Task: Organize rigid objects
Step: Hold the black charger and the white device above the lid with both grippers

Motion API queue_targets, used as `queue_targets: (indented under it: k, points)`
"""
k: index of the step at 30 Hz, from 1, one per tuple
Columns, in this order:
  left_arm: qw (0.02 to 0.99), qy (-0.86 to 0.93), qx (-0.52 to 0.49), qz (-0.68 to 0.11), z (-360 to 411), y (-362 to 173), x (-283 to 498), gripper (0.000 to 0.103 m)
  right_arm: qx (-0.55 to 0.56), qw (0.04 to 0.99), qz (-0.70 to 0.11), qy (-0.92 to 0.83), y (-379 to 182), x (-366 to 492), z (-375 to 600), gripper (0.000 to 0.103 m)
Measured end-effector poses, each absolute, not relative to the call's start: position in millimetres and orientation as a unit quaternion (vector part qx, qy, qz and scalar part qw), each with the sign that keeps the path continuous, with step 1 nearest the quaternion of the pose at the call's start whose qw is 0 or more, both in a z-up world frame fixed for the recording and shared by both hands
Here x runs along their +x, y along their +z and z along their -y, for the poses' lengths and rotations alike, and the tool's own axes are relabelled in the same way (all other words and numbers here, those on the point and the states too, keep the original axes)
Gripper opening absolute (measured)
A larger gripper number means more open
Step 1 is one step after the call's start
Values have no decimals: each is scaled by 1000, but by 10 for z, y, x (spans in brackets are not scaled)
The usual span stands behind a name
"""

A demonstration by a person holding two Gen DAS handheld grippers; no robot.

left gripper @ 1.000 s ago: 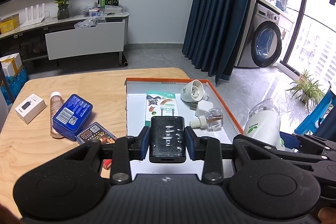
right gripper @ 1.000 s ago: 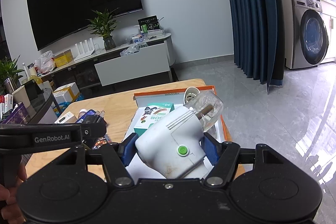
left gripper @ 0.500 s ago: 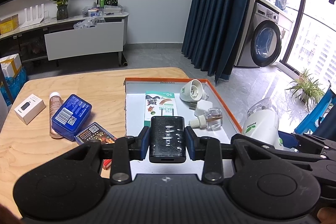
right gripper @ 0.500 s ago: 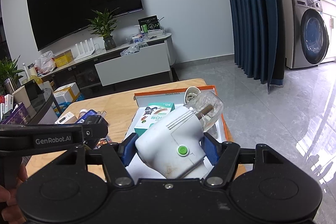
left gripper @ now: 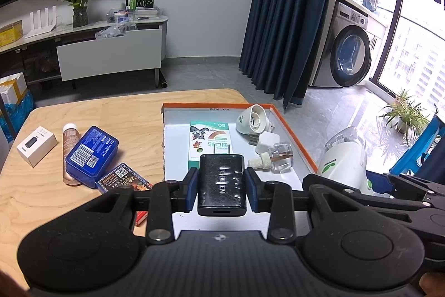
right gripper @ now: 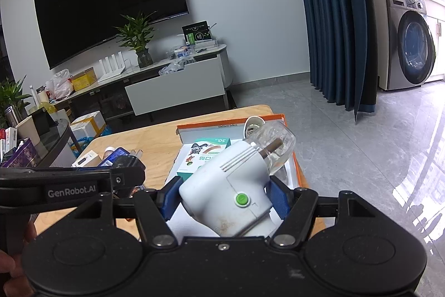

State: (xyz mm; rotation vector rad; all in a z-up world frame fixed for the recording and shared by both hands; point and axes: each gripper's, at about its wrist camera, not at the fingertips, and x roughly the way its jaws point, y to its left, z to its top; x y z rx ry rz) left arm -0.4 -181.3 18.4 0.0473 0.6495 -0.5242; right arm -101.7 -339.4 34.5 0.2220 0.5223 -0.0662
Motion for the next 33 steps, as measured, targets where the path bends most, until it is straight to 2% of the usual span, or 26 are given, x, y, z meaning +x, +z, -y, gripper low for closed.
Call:
queue_targets:
  k: [33]
  points:
    - [911,-255,28,-322,1908,118,91,37,113,957,-265,-33,304,-903,3434,79]
